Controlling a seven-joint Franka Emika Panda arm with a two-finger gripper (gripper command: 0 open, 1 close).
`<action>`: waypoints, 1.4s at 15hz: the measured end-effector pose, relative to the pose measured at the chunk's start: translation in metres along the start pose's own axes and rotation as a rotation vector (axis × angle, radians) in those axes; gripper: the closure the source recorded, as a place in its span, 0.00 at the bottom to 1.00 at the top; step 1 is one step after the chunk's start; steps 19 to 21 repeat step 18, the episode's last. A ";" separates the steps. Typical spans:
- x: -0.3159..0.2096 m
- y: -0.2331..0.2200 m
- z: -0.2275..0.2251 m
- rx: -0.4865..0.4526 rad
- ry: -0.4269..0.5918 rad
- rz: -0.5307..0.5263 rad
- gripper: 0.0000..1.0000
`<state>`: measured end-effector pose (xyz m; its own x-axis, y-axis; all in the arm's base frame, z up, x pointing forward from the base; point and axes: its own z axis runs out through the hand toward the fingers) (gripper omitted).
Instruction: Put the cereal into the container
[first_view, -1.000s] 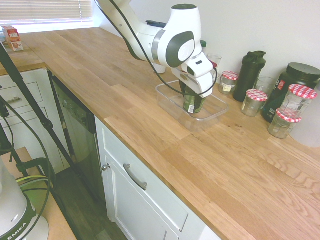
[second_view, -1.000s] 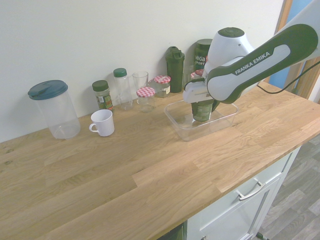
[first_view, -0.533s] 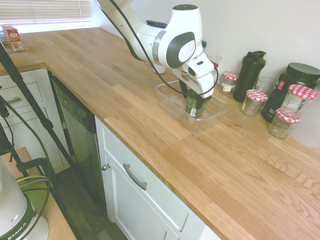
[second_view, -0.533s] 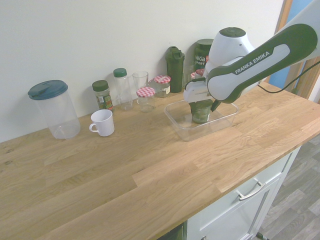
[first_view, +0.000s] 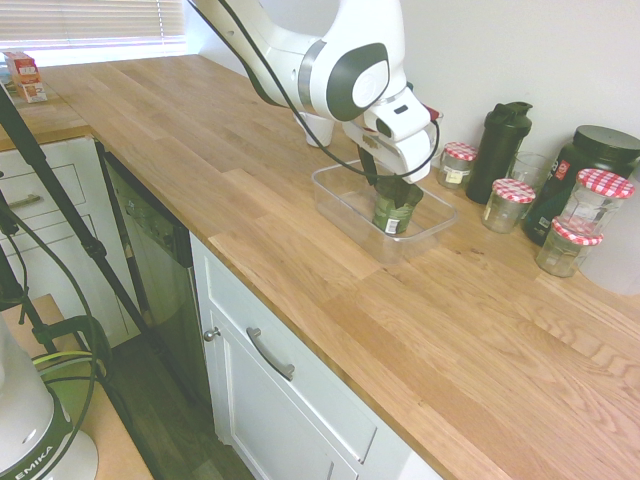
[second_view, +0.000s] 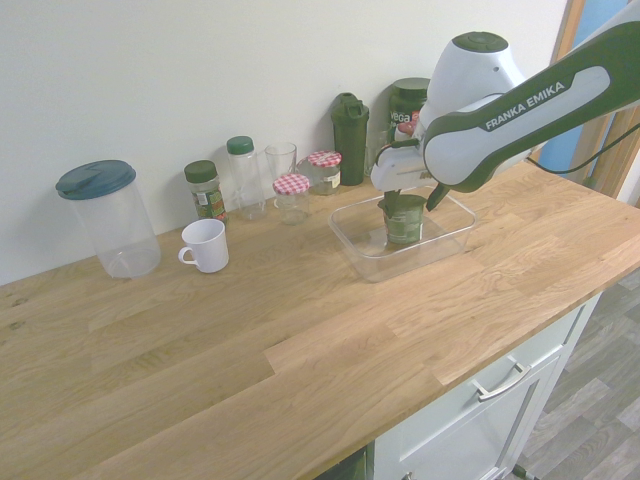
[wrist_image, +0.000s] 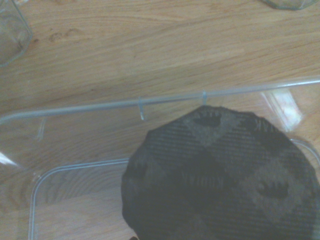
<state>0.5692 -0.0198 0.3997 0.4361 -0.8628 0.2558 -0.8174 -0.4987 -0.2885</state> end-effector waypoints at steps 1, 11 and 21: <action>0.001 0.001 -0.001 0.000 0.001 -0.003 0.00; -0.024 0.042 -0.109 -0.054 -0.004 -0.035 0.00; -0.046 0.092 -0.127 -0.177 -0.077 -0.099 0.00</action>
